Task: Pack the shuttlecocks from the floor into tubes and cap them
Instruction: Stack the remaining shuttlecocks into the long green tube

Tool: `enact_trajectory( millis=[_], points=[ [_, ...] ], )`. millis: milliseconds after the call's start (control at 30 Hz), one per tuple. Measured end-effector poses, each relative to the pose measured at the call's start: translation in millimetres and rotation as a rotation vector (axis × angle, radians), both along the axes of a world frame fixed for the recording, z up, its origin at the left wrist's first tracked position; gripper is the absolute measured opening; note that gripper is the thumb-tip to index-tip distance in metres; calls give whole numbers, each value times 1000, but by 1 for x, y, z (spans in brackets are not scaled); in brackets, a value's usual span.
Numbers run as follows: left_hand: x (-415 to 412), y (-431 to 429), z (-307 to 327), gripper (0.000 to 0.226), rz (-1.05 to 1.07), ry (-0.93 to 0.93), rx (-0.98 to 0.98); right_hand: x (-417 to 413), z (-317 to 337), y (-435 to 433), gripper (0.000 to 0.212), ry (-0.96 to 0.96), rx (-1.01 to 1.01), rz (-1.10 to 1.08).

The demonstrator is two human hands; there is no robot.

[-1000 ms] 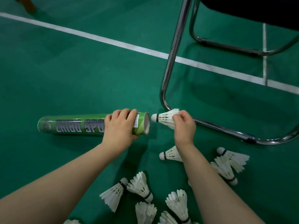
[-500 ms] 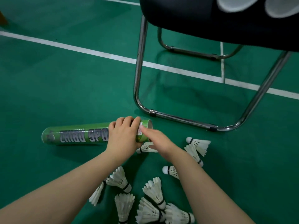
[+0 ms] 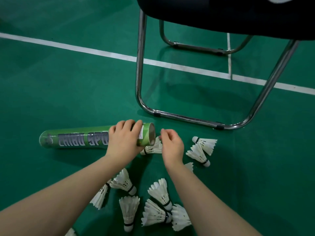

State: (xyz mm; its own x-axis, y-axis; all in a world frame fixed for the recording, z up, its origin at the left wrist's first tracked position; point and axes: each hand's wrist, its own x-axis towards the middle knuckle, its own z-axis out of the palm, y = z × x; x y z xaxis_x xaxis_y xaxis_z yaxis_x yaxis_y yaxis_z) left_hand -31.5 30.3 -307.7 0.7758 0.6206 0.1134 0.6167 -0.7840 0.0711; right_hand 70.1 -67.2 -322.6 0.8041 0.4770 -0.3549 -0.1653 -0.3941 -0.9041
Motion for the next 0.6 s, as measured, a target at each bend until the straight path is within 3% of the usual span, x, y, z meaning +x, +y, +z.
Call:
enact_trajectory(
  millis=[67,167,333,433,500,600],
  points=[
    [-4,5,-1,76,12,-6,-16,7,-14,-4,22,-126,-203,88],
    [-9,6,-2,75,17,1,-32,10,-34,-4,45,-191,-486,299],
    [-9,8,-2,74,23,-2,-53,4,-48,0,34,-159,-580,356],
    [-9,12,0,76,32,-4,-77,2,-48,-1,24,-135,-479,265],
    [-9,13,0,76,40,2,-83,6,-39,-6,17,-96,-276,105],
    [-7,11,-3,74,51,30,-84,16,-16,-12,24,-91,-27,-104]
  ],
)
